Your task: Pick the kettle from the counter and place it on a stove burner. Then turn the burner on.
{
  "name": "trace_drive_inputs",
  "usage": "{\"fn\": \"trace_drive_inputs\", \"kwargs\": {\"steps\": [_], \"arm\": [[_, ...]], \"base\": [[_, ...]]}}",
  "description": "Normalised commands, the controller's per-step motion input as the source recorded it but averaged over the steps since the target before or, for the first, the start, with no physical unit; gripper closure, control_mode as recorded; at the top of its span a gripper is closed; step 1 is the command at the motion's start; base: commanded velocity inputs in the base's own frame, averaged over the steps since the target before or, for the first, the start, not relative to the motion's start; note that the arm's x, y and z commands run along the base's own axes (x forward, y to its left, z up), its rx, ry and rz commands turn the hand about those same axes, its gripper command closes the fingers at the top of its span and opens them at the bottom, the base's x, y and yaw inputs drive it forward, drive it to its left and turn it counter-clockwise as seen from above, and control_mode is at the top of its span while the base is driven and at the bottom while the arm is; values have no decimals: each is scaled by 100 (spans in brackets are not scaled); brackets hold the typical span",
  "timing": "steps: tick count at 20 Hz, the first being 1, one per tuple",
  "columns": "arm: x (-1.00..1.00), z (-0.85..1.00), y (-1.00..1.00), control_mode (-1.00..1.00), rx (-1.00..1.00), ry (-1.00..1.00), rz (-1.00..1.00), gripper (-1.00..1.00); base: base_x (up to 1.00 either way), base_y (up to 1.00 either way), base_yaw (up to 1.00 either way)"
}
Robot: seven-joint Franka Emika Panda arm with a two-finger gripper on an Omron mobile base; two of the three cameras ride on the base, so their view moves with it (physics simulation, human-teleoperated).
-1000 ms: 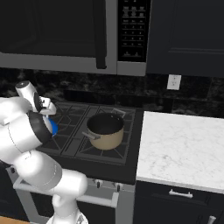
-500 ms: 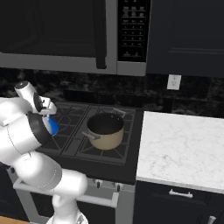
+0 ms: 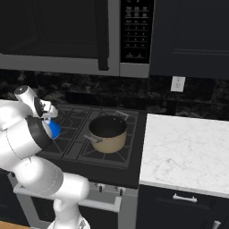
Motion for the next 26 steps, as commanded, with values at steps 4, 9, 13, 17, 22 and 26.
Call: {"fn": "trace_drive_inputs", "kwargs": {"steps": [4,9,13,17,22,26], "arm": [[0,0,0,-100,0,0,0,100],[0,0,0,-100,0,0,0,-100],[0,0,0,-100,0,0,0,-100],[0,0,0,-100,0,0,0,-100],[-8,20,0,-100,0,0,0,-100],[-84,42,0,-100,0,-6,0,-100]], "base": [[0,0,0],[0,0,0],[0,0,0],[0,0,0],[0,0,0],[0,0,0]]}}
